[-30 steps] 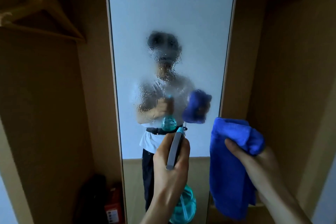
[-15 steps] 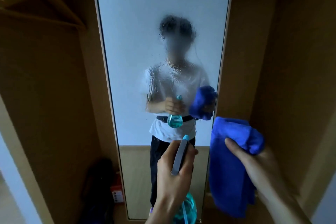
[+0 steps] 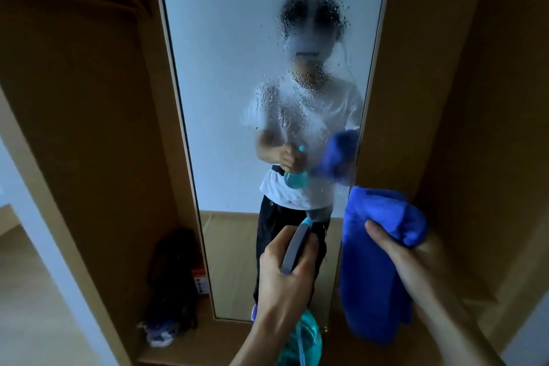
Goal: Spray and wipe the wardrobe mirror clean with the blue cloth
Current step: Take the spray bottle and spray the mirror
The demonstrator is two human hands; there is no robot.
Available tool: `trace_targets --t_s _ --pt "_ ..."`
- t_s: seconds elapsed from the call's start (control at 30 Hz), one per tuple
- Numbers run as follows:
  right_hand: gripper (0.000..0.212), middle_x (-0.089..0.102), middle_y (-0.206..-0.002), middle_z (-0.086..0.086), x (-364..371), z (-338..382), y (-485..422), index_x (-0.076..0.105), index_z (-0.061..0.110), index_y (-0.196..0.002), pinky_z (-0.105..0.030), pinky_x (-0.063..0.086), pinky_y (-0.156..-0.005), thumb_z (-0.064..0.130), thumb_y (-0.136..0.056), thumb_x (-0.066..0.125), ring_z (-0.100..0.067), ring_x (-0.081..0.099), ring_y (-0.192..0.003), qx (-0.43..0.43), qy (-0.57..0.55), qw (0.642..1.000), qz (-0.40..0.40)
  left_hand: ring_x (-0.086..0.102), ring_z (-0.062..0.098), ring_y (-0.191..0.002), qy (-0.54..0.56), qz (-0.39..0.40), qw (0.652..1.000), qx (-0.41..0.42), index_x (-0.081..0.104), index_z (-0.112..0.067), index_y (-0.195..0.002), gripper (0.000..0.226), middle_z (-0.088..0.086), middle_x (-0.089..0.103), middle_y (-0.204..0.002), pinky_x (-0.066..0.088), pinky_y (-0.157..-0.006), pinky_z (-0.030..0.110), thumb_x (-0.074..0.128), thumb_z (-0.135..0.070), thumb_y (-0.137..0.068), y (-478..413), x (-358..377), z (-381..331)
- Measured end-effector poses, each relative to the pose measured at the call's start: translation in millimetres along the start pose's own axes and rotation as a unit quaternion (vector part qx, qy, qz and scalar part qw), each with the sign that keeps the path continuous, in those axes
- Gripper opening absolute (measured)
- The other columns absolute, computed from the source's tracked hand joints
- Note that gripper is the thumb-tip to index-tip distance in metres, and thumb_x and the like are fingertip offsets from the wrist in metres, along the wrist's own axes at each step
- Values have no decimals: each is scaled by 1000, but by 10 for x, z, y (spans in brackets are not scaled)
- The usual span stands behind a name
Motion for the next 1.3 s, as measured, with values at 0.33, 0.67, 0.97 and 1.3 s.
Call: trace_targets --t_s 0.33,0.67,0.97,1.3 --pt "24 63 -68 -7 140 -180 89 64 9 -71 -28 39 -55 25 -79 81 -13 55 -60 34 0 999 20 68 27 -75 -34 -75 996 -19 70 -20 -86 10 5 72 -77 53 -62 43 66 -23 -95 120 -305 149" --pt "23 59 -62 -1 647 -119 240 60 14 -70 -12 37 -45 22 -81 79 -9 53 -59 13 15 998 64 65 20 -75 -41 -171 984 -28 67 -18 -83 16 3 68 -77 53 -63 29 63 -19 -99 117 -1002 195" --pt "14 70 -81 2 1204 -97 388 67 18 -87 -23 43 -64 21 -80 80 -3 63 -78 6 4 995 102 61 31 -70 -31 -173 984 -40 66 -20 -80 19 5 62 -69 51 -58 38 62 -21 -98 19 -1509 302" --pt "16 69 -78 0 1535 -167 581 66 17 -85 -25 43 -62 22 -80 80 -9 64 -78 13 21 997 76 62 14 -60 -18 -168 985 -27 68 -10 -83 16 12 66 -73 45 -49 12 62 -14 -98 -28 -1956 255"
Point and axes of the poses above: each hand's wrist, its own y-axis away from the middle knuckle, its own x-axis out of the palm, z = x × y, the point moved 9 cm from there along -y, towards the middle knuckle
